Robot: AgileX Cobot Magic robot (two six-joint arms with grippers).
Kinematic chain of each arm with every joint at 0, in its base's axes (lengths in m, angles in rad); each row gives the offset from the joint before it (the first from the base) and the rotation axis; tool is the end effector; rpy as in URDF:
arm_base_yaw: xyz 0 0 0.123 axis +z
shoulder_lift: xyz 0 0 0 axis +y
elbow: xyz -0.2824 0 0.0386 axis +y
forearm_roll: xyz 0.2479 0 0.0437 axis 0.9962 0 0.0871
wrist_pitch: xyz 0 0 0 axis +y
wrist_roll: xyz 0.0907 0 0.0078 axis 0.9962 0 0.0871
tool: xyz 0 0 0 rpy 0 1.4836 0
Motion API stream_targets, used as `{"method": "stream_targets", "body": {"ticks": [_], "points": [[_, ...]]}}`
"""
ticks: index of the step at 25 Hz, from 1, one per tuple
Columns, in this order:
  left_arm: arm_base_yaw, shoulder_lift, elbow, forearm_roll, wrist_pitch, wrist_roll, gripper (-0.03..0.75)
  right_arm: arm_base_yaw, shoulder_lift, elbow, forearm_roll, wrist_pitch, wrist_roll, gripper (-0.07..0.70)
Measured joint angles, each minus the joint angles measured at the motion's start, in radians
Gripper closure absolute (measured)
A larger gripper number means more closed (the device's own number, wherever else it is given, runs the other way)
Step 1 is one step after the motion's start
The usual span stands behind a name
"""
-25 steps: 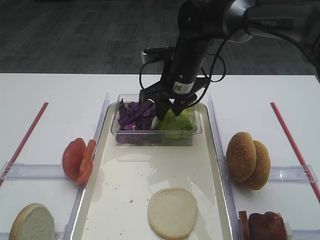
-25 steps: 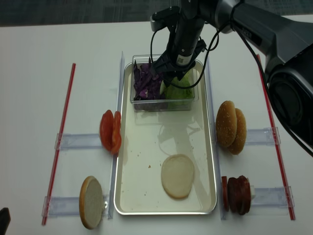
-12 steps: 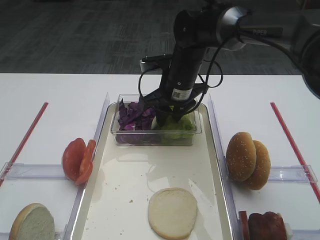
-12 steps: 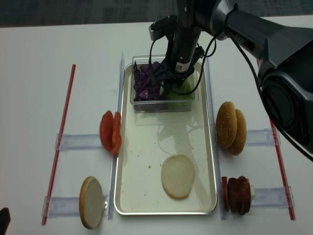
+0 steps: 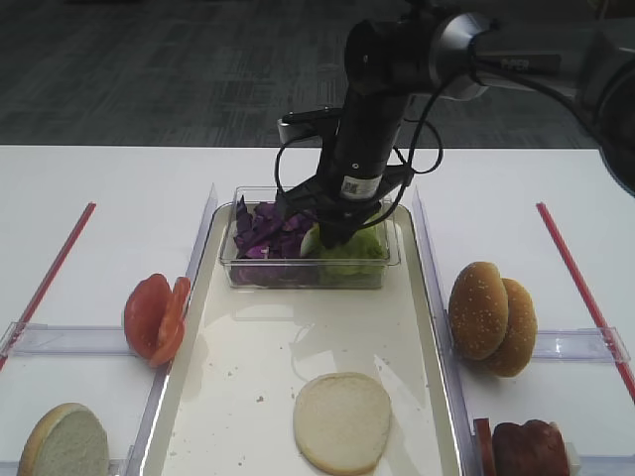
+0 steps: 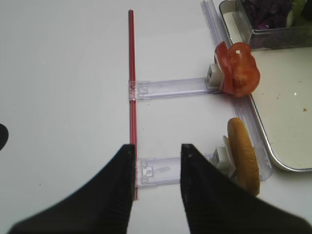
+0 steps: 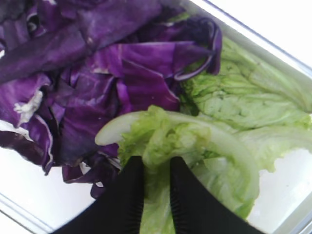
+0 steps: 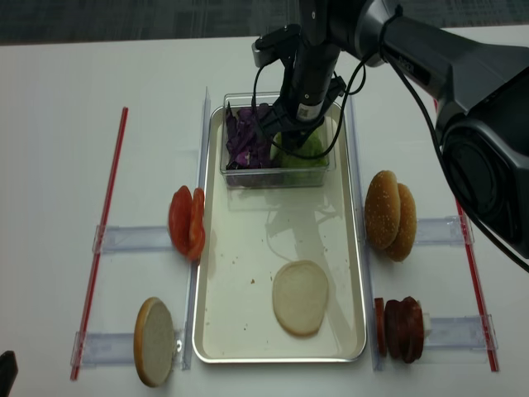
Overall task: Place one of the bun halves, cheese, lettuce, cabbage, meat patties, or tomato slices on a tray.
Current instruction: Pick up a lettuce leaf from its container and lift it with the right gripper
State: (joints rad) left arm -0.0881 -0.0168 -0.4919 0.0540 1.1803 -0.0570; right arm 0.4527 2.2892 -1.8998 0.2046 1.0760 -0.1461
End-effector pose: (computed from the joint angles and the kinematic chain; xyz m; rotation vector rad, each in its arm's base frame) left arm -0.0115 0.0056 0.2655 0.0267 2.1538 -0.0184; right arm 0.4233 0.2240 0.1687 -0.7602 2.8645 0.3219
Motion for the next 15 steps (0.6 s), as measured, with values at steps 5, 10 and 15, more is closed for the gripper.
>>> {"method": "stream_targets", "body": {"ticks": [5,10,15], "points": [[0.0,0.0,0.0,0.0,0.0,0.0,0.492,0.0,0.0,0.0,0.0,-0.002,0.0,0.461],[0.0,0.0,0.0,0.0,0.0,0.0,0.492,0.0,0.0,0.0,0.0,-0.008,0.0,0.463],[0.0,0.0,0.0,0.0,0.0,0.0,0.492,0.0,0.0,0.0,-0.002,-0.01,0.0,0.472]]}}
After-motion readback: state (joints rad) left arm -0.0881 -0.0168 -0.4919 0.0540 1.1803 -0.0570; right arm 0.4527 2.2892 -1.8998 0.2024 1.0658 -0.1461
